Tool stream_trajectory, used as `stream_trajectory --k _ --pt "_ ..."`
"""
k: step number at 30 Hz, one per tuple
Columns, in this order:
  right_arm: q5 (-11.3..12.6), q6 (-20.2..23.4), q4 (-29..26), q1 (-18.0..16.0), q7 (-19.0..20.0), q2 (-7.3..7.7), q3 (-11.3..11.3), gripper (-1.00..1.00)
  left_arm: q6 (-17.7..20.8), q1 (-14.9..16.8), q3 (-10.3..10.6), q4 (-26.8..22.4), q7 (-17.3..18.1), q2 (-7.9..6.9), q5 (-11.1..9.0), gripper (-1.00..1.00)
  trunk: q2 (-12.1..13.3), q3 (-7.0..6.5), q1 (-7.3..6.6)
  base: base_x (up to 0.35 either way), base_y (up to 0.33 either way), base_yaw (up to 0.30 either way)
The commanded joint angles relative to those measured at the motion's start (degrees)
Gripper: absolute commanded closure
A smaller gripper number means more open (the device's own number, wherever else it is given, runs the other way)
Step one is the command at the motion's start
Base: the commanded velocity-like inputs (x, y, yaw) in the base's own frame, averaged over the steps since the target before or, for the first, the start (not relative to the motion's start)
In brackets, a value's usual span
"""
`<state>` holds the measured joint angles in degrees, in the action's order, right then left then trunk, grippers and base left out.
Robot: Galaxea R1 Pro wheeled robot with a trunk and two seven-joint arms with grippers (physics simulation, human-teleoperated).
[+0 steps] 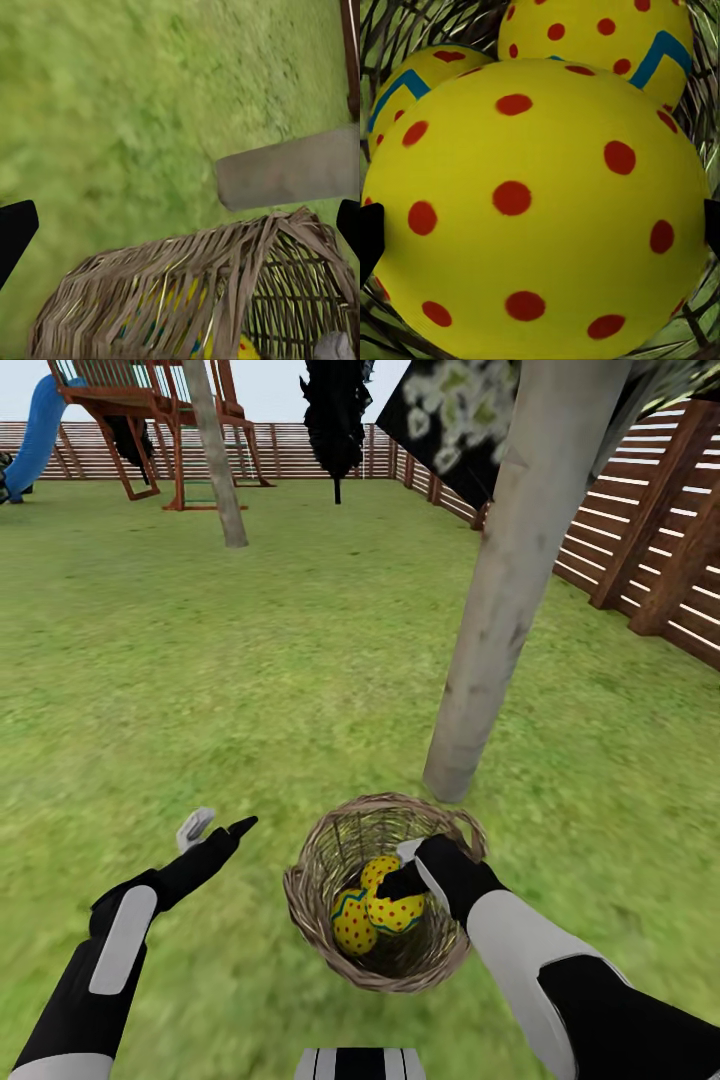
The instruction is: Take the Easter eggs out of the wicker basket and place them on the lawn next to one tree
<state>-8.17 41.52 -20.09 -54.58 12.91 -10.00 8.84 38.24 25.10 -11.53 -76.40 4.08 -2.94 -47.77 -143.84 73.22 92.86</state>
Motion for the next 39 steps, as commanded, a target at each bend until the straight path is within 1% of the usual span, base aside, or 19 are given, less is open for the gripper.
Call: stream_trajectory --k 1,6,7,8,24,26,27,29,30,31,32,33,34,35,37,38,39 --pt "-0.28 -0.11 -0.21 0.0 0.1 0.0 0.21 1.0 0.34 0.04 -0.03 0.01 0.19 0.03 0.04 -1.0 -0.01 0.05 0.0 0.0 0.0 0.0" --pt "-0.01 -1.7 -0.22 0.0 -0.43 0.0 0.21 1.0 0.36 0.04 -0.14 -0.04 0.21 0.02 0.05 -1.0 -0.01 0.05 0.0 0.0 0.0 0.0" --pt "0.01 -3.82 -0.22 0.0 -0.43 0.0 0.21 1.0 0.35 0.04 -0.15 -0.09 0.22 0.03 0.02 -1.0 -0.01 0.05 0.0 0.0 0.0 0.0" --pt "0.0 -3.81 -0.22 0.0 -0.43 0.0 0.21 1.0 0.34 0.04 -0.14 -0.07 0.22 0.04 0.03 -1.0 -0.01 0.05 0.0 0.0 0.0 0.0" --pt "0.16 -3.63 -0.3 0.0 -0.26 0.06 0.13 1.0 0.78 0.58 -0.16 -0.02 -0.5 -0.13 0.05 -1.0 0.2 -3.5 -0.41 0.0 0.0 0.0" --pt "0.17 -3.59 -0.3 0.0 0.48 0.01 0.13 1.0 0.8 0.64 -0.16 -0.06 -0.5 -0.14 0.05 -1.0 0.23 -3.94 -0.47 0.0 0.0 0.0" --pt "0.17 -3.54 -0.28 0.0 2.97 0.11 0.13 1.0 0.81 0.65 -0.16 -0.06 -0.49 -0.14 0.05 -1.0 0.24 -4.16 -0.49 0.0 0.0 0.0" --pt "0.11 -3.32 -0.27 0.0 9.5 0.58 0.16 1.0 0.86 0.63 -0.16 -0.06 -0.48 -0.14 0.05 -1.0 0.27 -4.61 -0.54 0.0 0.0 0.0" --pt "0.15 -2.68 -0.3 0.0 11.85 1.5 0.06 1.0 0.87 0.65 -0.16 -0.06 -0.48 -0.14 0.05 -1.0 0.28 -4.83 -0.57 0.0 0.0 0.0" --pt "0.08 -1.4 -0.98 0.0 16.64 2.5 -0.02 1.0 0.87 0.65 -0.16 -0.06 -0.48 -0.14 0.05 -1.0 0.3 -5.05 -0.6 0.0 0.0 0.0" --pt "-0.01 -1.1 -1.64 0.0 19.13 2.8 0.02 1.0 0.87 0.65 -0.16 -0.06 -0.48 -0.14 0.05 -1.0 0.31 -5.27 -0.62 0.0 0.0 0.0" --pt "-0.08 -0.88 -2.52 0.0 22.0 3.49 0.08 1.0 0.87 0.63 -0.16 -0.06 -0.48 -0.14 0.05 -1.0 0.32 -5.49 -0.65 0.0 0.0 0.0" --pt "0.0 -0.72 -2.97 0.0 24.04 4.46 0.09 1.0 0.87 0.65 -0.16 -0.08 -0.48 -0.14 0.05 -1.0 0.34 -5.71 -0.67 0.0 0.0 0.0" --pt "0.05 -0.22 -3.39 0.0 26.11 5.84 0.01 1.0 0.87 0.65 -0.16 -0.07 -0.49 -0.14 0.05 -1.0 0.35 -5.93 -0.7 0.0 0.0 0.0" --pt "0.09 0.07 -4.04 0.0 29.29 7.82 -0.03 1.0 0.87 0.65 -0.16 -0.07 -0.48 -0.14 0.05 -1.0 0.38 -6.38 -0.75 0.0 0.0 0.0" --pt "0.14 0.12 -4.58 0.0 32.08 9.17 -0.04 1.0 0.87 0.65 -0.16 -0.07 -0.48 -0.14 0.05 -1.0 0.39 -6.6 -0.78 0.0 0.0 0.0" --pt "0.2 0.2 -5.53 0.0 36.05 10.92 -0.08 1.0 0.87 0.65 -0.16 -0.08 -0.47 -0.14 0.05 -1.0 0.4 -6.82 -0.8 0.0 0.0 0.0"
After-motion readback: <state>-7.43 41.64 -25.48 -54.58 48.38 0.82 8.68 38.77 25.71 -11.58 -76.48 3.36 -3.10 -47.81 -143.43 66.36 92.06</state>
